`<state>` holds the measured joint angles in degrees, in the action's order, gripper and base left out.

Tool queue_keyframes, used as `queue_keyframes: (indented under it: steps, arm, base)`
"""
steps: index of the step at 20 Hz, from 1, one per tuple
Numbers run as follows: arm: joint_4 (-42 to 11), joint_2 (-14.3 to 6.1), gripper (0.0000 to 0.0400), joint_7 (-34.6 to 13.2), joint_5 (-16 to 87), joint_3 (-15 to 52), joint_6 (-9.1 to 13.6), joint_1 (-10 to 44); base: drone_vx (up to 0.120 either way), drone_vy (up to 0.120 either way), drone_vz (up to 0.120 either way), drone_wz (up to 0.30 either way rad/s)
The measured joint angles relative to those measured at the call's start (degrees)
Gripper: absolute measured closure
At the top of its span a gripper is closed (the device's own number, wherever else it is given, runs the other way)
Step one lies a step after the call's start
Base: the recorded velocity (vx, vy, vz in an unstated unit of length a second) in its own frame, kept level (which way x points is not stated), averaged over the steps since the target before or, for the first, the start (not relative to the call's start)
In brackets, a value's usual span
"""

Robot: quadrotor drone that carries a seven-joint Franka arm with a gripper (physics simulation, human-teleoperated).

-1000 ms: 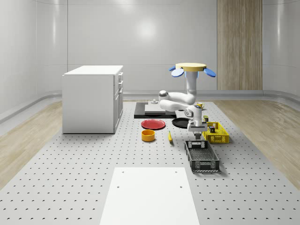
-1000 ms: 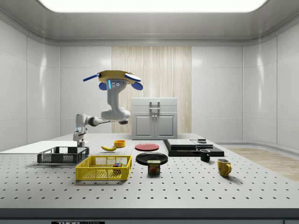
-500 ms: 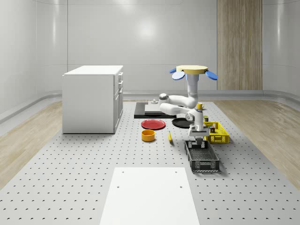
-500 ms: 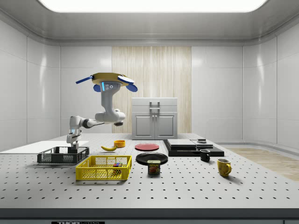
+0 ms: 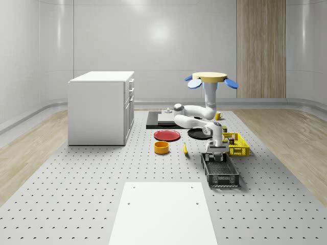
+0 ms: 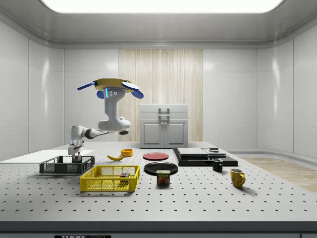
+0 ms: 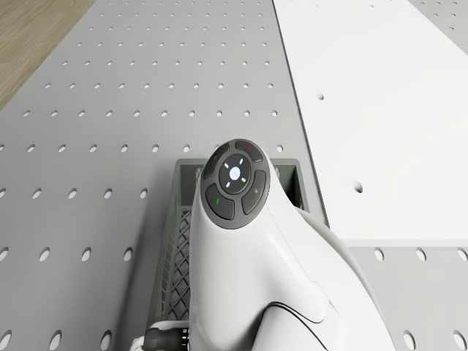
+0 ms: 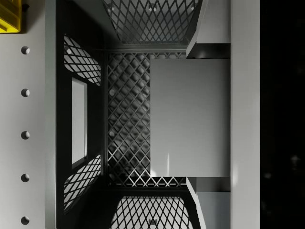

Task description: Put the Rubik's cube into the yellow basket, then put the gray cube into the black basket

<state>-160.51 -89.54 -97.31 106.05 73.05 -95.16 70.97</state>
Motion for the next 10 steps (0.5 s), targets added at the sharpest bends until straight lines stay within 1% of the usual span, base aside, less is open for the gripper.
queue_keyframes:
  steps: [10]
  arm:
    - [2.23,0.62,0.0149,-0.05,6.17,-6.53,-2.31,1.38]
  base:
    - [0.000,0.000,0.000,0.000]
